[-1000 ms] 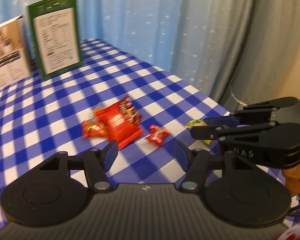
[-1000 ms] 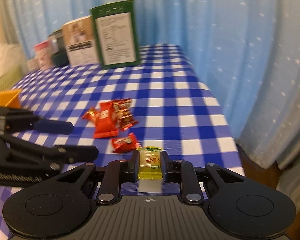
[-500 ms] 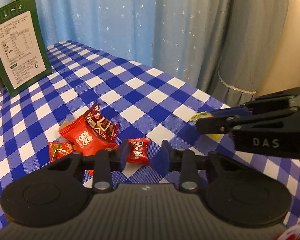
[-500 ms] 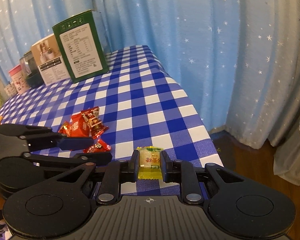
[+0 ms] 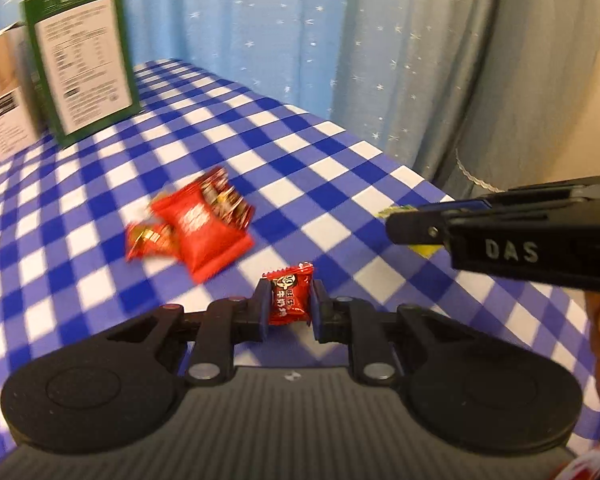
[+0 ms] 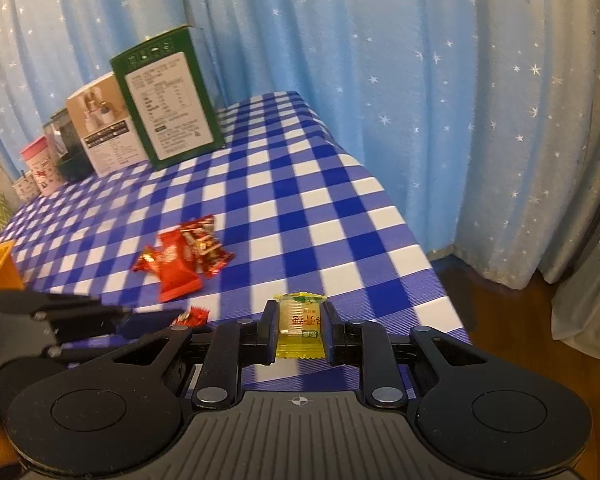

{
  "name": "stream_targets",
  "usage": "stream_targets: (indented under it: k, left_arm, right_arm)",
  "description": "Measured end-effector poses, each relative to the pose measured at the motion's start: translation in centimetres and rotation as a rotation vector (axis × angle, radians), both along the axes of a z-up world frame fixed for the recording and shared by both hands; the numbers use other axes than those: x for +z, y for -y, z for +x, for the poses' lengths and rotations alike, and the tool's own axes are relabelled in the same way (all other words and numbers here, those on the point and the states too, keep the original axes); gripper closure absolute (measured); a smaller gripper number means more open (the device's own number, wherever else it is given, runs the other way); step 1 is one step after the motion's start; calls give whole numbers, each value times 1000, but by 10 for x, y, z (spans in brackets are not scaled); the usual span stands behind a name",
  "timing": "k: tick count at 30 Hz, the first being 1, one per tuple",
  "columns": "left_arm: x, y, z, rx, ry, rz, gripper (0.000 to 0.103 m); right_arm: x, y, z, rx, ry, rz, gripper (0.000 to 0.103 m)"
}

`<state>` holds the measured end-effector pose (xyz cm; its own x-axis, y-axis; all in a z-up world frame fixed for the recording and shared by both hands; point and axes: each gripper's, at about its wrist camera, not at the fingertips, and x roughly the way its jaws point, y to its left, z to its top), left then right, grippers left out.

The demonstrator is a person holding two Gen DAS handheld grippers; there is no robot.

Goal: Organize snacks
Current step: 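Carry the yellow candy with the right tool while the left tool carries the red candy to the tray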

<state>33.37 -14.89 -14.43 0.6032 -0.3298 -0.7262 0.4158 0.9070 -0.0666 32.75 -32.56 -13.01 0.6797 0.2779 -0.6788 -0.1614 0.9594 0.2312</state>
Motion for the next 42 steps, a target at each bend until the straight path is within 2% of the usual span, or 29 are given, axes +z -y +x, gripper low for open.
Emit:
stream_targets:
  k: [9,22,31,42]
  left_arm:
    - [38,-56,-62,158,-48,-35,85]
    - [97,-144,-152,338,-6,-36,85]
    - [117,-190,-195,413,20,-19,85]
    - [130,-237,-227,487,35,4,85]
  right_arm:
    - [30,-36,-40,30,9,39,81]
    - [68,-112,-120,133,12,57,81]
    - [89,-162,-155,232,42,40,81]
    - [101,-220,-180,355,62,20,81]
